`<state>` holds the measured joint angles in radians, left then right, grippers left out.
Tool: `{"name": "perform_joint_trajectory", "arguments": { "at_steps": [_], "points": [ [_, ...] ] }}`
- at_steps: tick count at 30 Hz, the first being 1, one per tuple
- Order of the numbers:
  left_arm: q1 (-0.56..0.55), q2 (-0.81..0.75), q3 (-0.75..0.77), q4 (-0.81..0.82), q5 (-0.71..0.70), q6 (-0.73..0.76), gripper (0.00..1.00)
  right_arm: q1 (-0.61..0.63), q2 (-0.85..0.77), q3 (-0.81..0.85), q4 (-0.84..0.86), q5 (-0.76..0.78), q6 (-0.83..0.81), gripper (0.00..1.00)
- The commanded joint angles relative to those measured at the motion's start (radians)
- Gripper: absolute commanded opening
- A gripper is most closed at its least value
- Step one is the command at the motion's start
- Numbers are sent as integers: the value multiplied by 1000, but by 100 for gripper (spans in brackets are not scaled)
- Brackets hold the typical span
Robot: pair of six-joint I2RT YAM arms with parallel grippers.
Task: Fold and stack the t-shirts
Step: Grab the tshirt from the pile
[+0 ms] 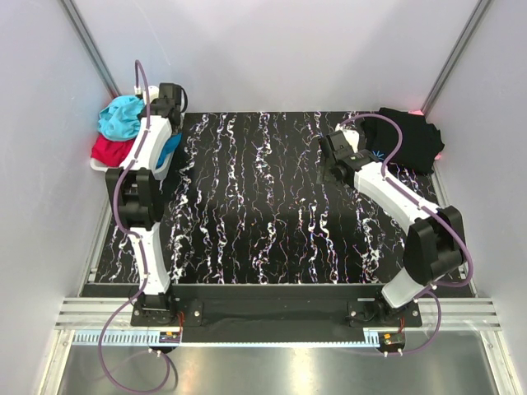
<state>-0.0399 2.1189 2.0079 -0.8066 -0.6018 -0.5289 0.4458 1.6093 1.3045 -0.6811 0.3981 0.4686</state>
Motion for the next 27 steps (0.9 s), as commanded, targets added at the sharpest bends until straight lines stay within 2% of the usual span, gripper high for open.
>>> {"name": "perform_joint_trajectory", "arguments": {
  "at_steps": [1,4,18,23,27],
  "points": [
    [5,-4,3,-23,-144,-28,53,14,-15,39,28,2,19,71],
    [6,-27,-26,-22,-148,-37,58,17,-28,30,26,2,21,71],
    [5,-154,-67,4,-147,-14,64,27,-20,24,28,-4,36,71],
    [8,-123,-67,-2,-148,3,66,30,-23,19,29,5,38,71],
    [15,-74,-75,-22,-90,-25,66,30,-34,13,28,21,31,71]
  ]
}}
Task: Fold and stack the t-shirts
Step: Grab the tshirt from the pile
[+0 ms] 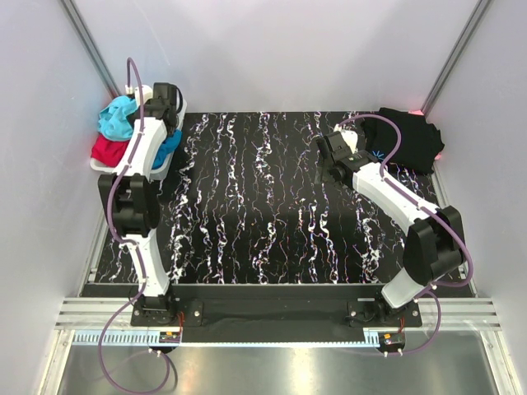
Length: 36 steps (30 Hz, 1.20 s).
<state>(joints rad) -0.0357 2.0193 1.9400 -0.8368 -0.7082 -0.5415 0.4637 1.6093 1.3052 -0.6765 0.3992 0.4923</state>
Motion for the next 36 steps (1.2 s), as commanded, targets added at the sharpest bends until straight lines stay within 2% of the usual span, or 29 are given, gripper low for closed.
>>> {"name": "perform_joint_trajectory", "arguments": {
  "at_steps": [1,6,9,10,11,12,16,21,28,36],
  "points": [
    [17,35,-18,2,29,-23,66,12,-35,11,23,24,8,71],
    [36,68,-46,-2,114,-77,56,10,-40,2,23,41,-9,71],
    [36,78,-44,-2,131,-80,40,12,-42,-1,22,50,-12,71],
    [36,81,-41,-2,134,-80,18,12,-38,-1,22,50,-14,71],
    [34,81,-38,-2,136,-78,5,12,-40,-1,22,52,-12,71],
    [36,81,-38,-4,148,-78,0,10,-37,-1,20,50,-12,71],
    [36,44,-50,22,228,-60,0,10,-26,-1,22,40,-6,71],
    [-1,-48,-84,70,214,-3,0,10,-9,-7,23,15,15,70],
    [-107,-163,13,80,246,136,0,13,6,-17,25,0,28,70],
    [-181,-286,60,85,509,190,0,21,-5,-40,26,3,51,69]
  ]
}}
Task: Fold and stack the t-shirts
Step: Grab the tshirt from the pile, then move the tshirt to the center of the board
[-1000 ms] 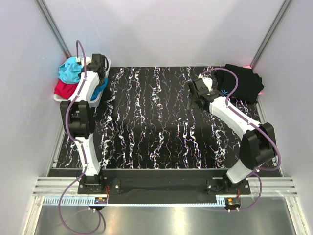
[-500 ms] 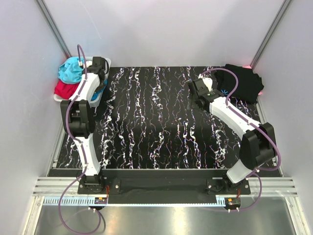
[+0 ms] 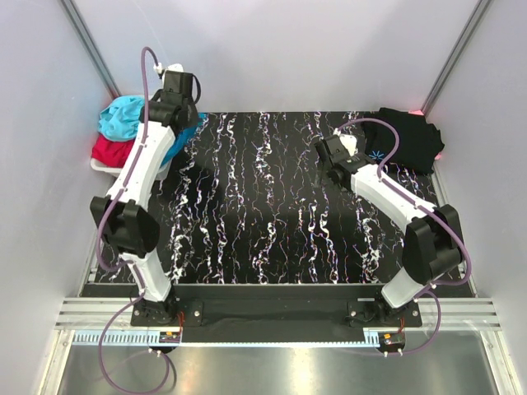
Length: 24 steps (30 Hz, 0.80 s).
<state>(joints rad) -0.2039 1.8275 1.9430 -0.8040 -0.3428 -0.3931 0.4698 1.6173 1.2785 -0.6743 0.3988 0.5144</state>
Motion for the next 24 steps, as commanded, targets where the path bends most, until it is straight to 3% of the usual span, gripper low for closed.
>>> {"name": "perform_joint_trajectory", "arguments": {
  "at_steps": [1,12,14,17,20,22,24],
  "points": [
    [-25,-123,66,54,166,46,0,13,-16,-16,22,6,33,69],
    [-103,-283,247,66,510,80,0,15,-43,-51,12,35,136,71],
    [-104,-283,257,66,646,80,0,13,-37,-41,5,38,150,71],
    [-106,-292,205,66,731,59,0,12,-33,2,-8,51,154,73],
    [-107,-315,78,68,719,74,81,12,-46,50,-25,75,150,74],
    [-106,-326,-22,43,615,76,99,12,-51,77,-28,86,147,74],
    [-112,-321,-105,-3,344,73,99,13,-51,102,-30,92,134,75]
  ]
}}
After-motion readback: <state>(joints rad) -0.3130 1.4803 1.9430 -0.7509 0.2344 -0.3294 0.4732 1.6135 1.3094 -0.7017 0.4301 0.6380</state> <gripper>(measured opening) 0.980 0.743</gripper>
